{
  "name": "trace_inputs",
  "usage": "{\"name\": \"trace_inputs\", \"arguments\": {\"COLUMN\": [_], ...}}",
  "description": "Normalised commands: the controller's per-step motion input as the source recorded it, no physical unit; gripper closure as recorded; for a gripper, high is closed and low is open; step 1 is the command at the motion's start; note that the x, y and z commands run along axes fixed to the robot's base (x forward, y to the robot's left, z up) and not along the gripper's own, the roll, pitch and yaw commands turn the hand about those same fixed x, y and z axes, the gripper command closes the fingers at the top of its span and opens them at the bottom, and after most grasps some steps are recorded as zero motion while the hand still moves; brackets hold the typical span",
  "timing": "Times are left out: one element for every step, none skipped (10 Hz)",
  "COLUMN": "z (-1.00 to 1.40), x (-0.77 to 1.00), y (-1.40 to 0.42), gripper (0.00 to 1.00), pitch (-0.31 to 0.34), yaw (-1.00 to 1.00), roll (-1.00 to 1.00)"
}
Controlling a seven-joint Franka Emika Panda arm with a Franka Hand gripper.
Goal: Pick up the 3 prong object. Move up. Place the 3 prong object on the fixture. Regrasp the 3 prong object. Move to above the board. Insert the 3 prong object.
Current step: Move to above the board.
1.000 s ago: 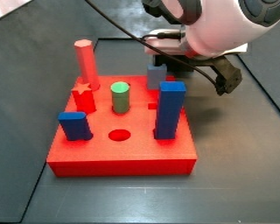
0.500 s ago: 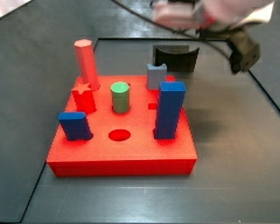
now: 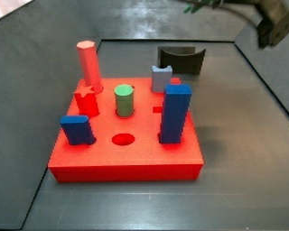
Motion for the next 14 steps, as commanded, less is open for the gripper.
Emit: {"name": "trace_inputs", "arguments": {"z": [1.00,1.00,1.00,0.97,0.73,0.62,0.40,0.23,0.29,0.29,0.30,0.26,0.27,0.26], "x": [0.12,0.12,0.11,0.09,0.06,0.05,0.03,0.02,-0.95,-0.95,-1.00,-1.00,-1.00,-1.00], "y": [-0.06,-0.05,-0.05,-0.05,-0.04,-0.03,-0.02,-0.02,-1.00,-1.00,-0.96,-0.91,-0.89,-0.85], "gripper": [1.00,1.00,1.00,1.00,1.00,1.00,1.00,1.00,1.00,1.00,1.00,1.00,1.00,1.00], "pitch": [0.076,0.071,0.063,0.057,0.057,0.056,0.056,0.058,-0.039,-0.042,-0.077,-0.086,-0.100,-0.104], "yaw": [0.14,0.13,0.12,0.11,0.10,0.09,0.08,0.08,-0.06,-0.06,-0.05,-0.05,-0.05,-0.05], "roll": [-0.03,-0.03,-0.04,-0.04,-0.04,-0.05,-0.05,-0.06,-1.00,-1.00,-1.00,-1.00,-1.00,-1.00]}}
